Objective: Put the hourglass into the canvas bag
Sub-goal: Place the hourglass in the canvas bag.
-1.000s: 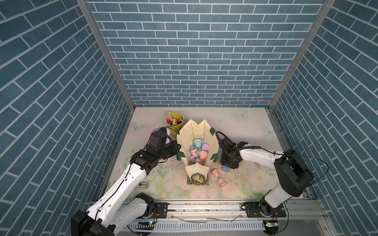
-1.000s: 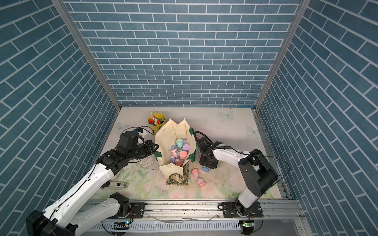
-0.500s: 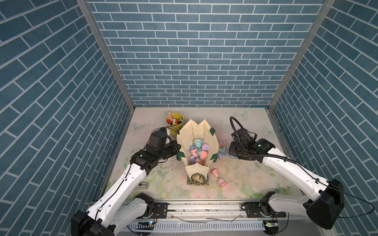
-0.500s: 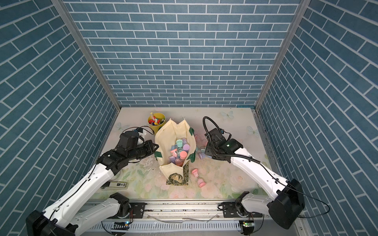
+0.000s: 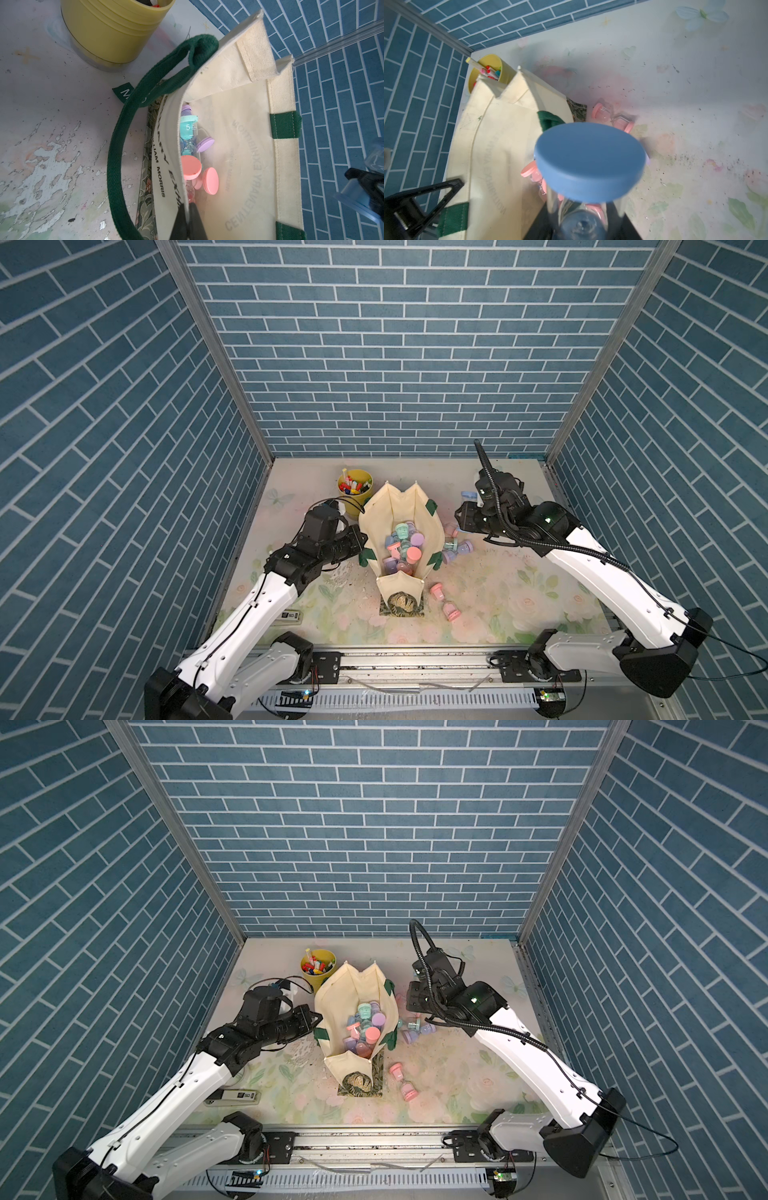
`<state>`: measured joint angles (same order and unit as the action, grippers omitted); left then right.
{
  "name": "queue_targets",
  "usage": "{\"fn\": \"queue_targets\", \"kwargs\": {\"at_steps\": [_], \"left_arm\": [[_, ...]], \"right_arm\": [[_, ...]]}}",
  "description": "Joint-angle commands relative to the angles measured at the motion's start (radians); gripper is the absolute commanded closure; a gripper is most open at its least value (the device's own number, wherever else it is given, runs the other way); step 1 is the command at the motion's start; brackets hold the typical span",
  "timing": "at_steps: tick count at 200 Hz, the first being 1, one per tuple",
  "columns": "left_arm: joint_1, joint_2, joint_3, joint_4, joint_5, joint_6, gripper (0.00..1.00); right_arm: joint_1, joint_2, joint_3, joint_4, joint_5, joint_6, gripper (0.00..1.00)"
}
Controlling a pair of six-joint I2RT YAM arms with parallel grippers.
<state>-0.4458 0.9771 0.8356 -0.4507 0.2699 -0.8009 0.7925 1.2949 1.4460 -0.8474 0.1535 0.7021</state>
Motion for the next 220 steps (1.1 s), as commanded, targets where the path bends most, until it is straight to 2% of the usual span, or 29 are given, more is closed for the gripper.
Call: {"fn": "queue_targets", "kwargs": {"at_steps": [1,85,220], "left_arm": [[-0.004,0.003,0.017,-0.011,-0.014,0.004,1.0],[-0.005,0.004,0.015,-0.012,-0.013,0.005,1.0],[-0.005,-0.001,0.015,-0.019,-0.025,0.007,1.0]], "right_arm": [[0.048,0.056,0.091,-0.015,0.002,-0.068,1.0],[0.117,0.235,0.257,-0.014,-0.098,-0.101,1.0],[0.118,0.371,0.315,-0.068,-0.138,-0.089,1.0]]}}
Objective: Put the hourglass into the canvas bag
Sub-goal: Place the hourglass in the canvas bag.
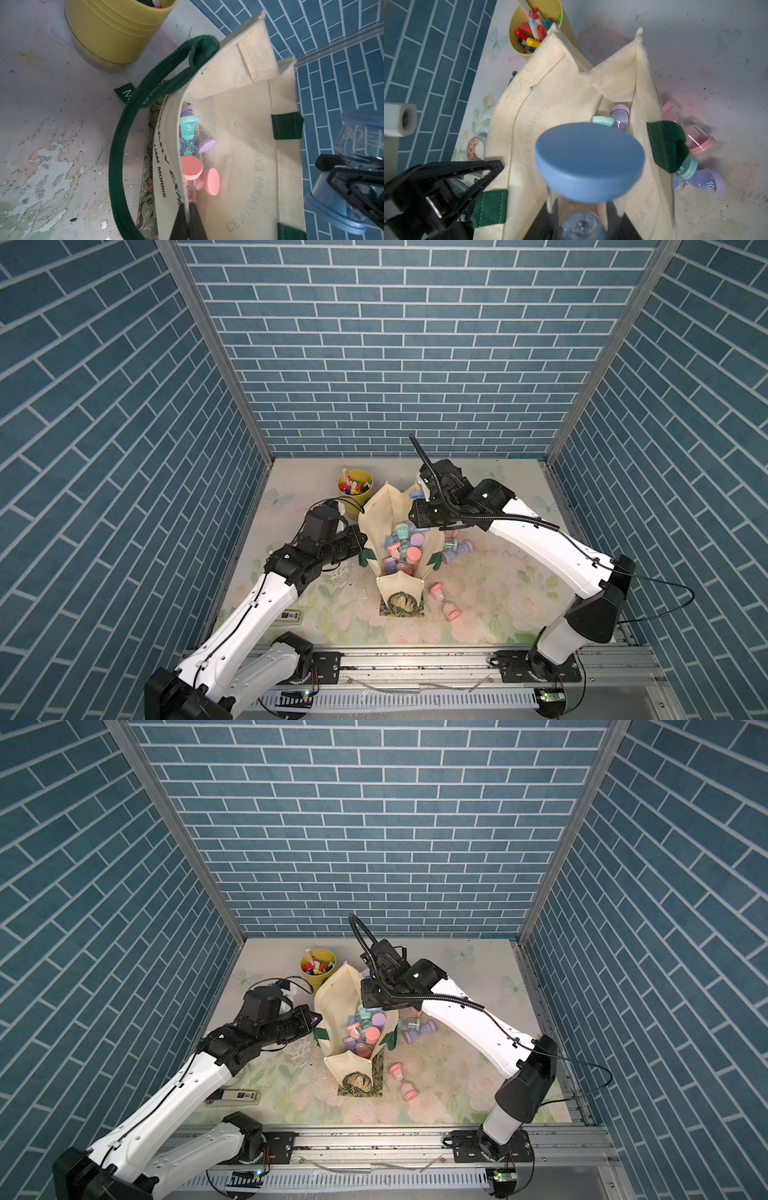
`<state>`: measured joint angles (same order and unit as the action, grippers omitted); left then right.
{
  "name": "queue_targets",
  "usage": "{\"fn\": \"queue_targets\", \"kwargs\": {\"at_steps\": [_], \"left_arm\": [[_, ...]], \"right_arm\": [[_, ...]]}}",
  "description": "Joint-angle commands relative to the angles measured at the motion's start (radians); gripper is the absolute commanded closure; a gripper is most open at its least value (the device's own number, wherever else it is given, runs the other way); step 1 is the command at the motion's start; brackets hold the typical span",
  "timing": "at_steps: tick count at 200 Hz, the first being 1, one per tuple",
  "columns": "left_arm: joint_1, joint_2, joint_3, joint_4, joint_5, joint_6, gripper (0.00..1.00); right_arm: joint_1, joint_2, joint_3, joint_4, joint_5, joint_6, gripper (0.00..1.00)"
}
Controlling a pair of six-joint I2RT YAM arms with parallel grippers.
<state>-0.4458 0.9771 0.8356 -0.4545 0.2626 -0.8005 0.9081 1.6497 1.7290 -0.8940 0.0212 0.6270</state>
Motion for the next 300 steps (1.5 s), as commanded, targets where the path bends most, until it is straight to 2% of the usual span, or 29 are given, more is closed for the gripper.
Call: {"fn": "queue_targets", "kwargs": {"at_steps": [1,65,300], "left_arm": [[-0.004,-0.001,0.015,-0.015,-0.017,0.006,1.0],[-0.005,0.001,0.017,-0.018,-0.018,0.006,1.0],[-0.005,-0.021,0.036,-0.026,-0.035,0.001,1.0]], "right_arm": [[0.004,0.017,0.032,-0.021,-0.006,-0.013,1.0],[0.004,0.06,0.039,-0.026,0.002,-0.012,1.0],[0.01,0.382,0.176,-0.085,0.075,0.04,1.0]]}}
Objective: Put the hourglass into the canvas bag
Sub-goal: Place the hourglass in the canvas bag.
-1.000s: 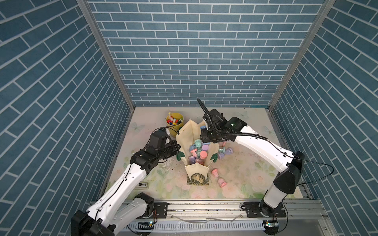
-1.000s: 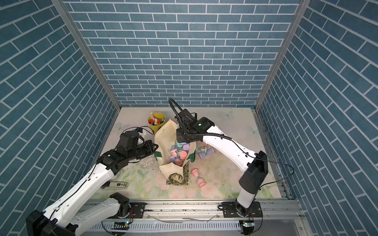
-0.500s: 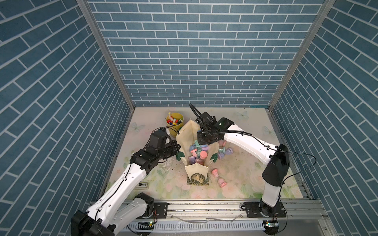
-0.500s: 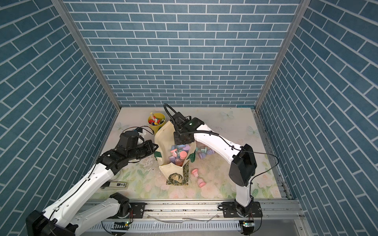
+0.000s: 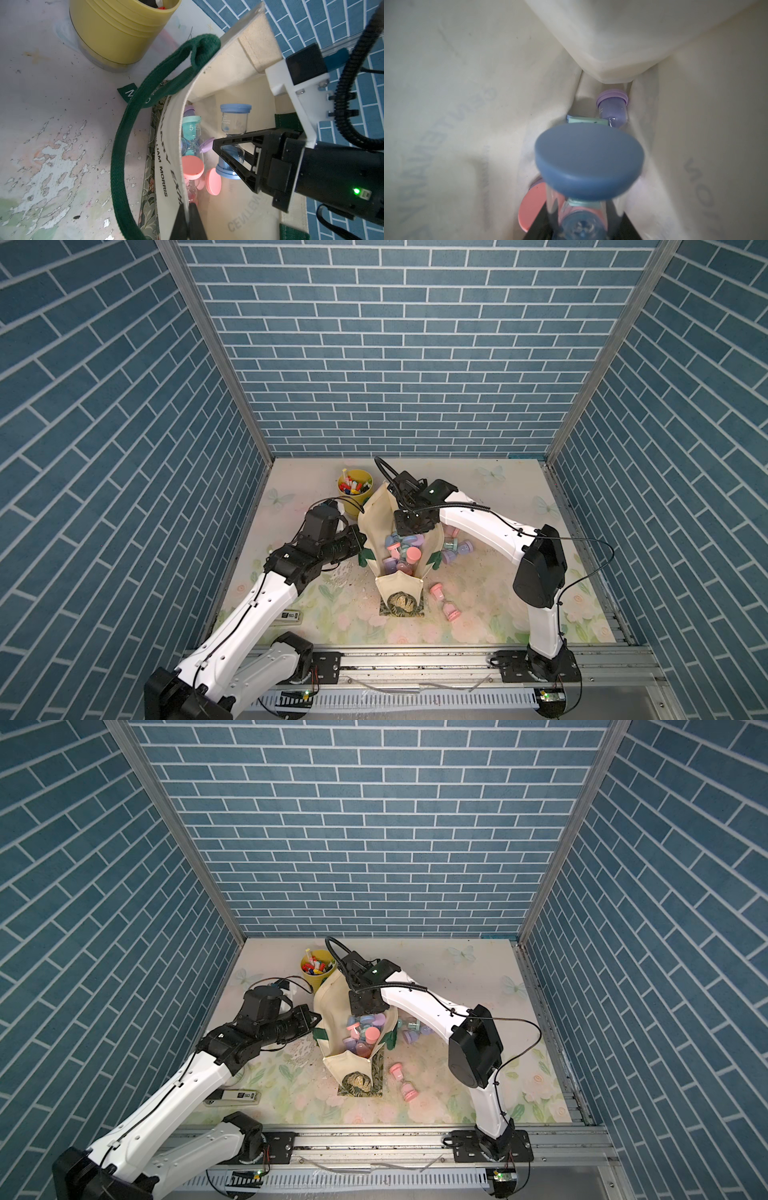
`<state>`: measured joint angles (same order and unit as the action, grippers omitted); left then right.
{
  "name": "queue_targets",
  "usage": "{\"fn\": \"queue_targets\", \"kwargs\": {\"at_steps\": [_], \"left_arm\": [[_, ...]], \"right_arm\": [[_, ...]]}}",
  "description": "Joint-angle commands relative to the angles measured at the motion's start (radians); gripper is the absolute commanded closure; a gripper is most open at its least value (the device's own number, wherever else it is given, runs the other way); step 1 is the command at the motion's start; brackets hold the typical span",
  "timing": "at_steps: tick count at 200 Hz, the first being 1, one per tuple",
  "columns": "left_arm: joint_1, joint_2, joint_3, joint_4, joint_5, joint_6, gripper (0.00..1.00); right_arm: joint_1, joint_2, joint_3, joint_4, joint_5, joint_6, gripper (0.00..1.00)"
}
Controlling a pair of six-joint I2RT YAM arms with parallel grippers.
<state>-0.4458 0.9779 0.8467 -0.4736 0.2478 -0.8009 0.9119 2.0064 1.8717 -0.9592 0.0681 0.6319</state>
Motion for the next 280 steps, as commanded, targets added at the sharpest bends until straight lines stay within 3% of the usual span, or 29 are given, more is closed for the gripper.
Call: {"fn": "queue_targets", "kwargs": {"at_steps": [1,128,148,164,190,235,280], "left_arm": [[-0.005,-0.021,0.025,-0.007,-0.02,0.001,1.0],[-0.004,-0.035,-0.011,0.002,-0.026,0.003,1.0],[-0.005,-0.019,-0.013,0.002,-0.025,0.003,1.0],[-0.004,-0.013,-0.014,0.005,-0.025,0.006,1.0],[-0.005,-0.009,-0.009,0.004,-0.025,0.007,1.0],[-0.004,-0.005,-0.006,0.0,-0.025,0.01,1.0],[-0.005,-0.007,0.001,-0.009,-0.022,0.012,0.98]], "right_arm": [[0.006,0.026,0.033,-0.02,0.028,0.035,1.0],[0.005,0.076,0.038,-0.012,0.039,0.042,1.0],[0.008,0.052,0.031,-0.013,0.049,0.038,0.73],[0.015,0.014,0.024,-0.014,0.072,0.035,0.57],[0.026,-0.057,0.023,-0.015,0.099,0.028,0.42],[0.036,-0.162,0.021,-0.027,0.145,0.016,0.32],[0.036,-0.302,-0.025,-0.061,0.293,0.017,0.32]]}}
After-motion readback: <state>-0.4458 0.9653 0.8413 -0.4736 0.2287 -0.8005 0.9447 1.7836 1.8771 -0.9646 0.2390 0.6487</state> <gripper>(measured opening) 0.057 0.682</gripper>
